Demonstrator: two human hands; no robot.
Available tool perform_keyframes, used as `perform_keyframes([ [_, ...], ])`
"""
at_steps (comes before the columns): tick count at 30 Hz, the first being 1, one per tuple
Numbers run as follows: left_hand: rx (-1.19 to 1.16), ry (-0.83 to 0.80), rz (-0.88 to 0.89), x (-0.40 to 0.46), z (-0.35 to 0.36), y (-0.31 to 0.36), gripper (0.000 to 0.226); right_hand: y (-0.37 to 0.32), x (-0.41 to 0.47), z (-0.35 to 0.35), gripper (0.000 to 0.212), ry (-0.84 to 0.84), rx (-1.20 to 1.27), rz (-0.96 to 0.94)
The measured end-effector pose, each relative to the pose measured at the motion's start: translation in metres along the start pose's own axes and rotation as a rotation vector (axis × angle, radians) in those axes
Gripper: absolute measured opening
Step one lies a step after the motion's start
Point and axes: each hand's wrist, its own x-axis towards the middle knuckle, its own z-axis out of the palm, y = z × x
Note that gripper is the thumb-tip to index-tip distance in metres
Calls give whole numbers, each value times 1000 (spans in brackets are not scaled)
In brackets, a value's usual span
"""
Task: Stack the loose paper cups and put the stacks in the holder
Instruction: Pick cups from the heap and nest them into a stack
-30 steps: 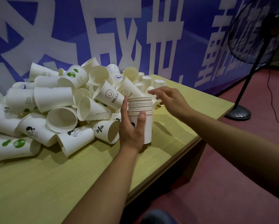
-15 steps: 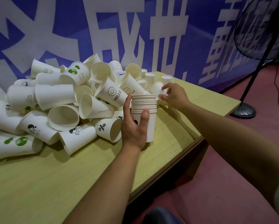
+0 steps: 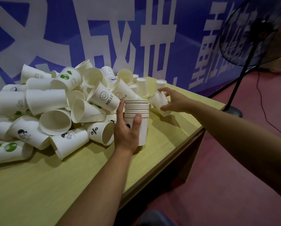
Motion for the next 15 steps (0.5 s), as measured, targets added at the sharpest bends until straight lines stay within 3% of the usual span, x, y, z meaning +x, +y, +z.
perform_keyframes([
  [6,-37,-101,-8,-2,1,6,69,-26,-34,-17,83,286,401,-217],
  [12,-51,-181,18,-5,0,10,68,-67,-65,-3,77,256,495,-360],
  [15,-34,-154,29,-5,1,6,75,-73,-71,15,51,249,601,-364],
])
